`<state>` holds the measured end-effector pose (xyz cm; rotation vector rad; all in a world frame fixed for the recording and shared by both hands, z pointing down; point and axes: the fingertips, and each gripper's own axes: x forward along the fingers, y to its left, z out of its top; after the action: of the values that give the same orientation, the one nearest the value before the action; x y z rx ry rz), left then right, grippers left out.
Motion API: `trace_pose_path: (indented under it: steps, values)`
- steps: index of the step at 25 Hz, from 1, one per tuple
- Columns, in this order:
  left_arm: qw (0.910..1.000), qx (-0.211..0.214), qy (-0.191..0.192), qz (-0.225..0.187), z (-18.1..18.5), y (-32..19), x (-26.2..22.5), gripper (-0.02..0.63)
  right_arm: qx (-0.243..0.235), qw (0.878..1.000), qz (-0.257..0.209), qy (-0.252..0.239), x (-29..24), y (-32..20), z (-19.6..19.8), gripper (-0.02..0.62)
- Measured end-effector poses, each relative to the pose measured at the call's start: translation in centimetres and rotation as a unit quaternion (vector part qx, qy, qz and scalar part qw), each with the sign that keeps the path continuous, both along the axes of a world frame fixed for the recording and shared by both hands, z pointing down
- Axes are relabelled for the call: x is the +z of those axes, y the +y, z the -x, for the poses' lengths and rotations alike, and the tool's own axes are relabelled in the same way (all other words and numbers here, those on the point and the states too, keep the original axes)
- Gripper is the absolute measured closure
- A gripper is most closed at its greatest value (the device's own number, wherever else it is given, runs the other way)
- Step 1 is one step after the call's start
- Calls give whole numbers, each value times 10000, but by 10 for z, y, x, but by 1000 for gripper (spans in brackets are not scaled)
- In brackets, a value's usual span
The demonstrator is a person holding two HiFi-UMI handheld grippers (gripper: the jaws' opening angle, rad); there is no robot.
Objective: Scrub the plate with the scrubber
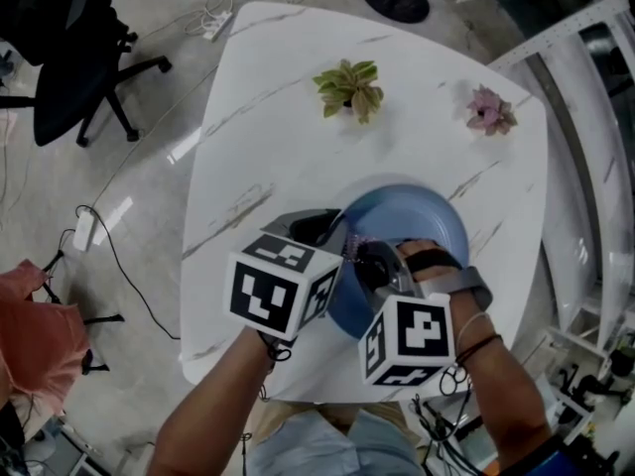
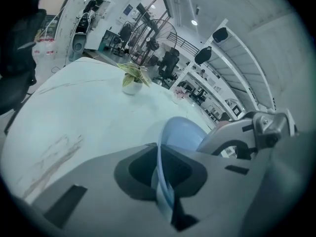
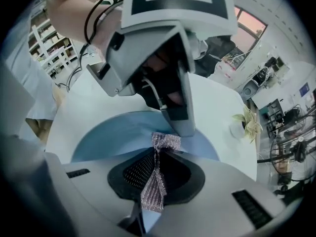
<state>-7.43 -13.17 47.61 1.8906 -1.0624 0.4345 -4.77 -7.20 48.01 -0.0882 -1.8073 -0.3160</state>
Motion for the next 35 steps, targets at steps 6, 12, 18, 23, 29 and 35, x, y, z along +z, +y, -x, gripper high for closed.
trace_pose_path:
  steps: [6,12,18,23,29,35]
  values:
    - [9999,-30,-95,4,1,-1,3,587,-289,9991,253,-172,0,38,8,537]
    - [9995,-46,-303,-95,0,-2,3,588,-77,9966,767,-298,-3,68,-2,537]
    - [9994,-41,-329,-83,1,-2,4,588,313,9903,1345,-173,-3,89,-23,537]
    - [9994,-30,-345,-81,1,-3,4,588,813,9846,1542,-89,-2,92,-39,537]
    - [9994,6,-356,-54,1,-2,6,588,1856,9653,1828,-172,-3,79,-56,537]
    - [9993,28,-364,-42,2,0,6,589,2968,9406,1634,-223,-3,42,-84,535]
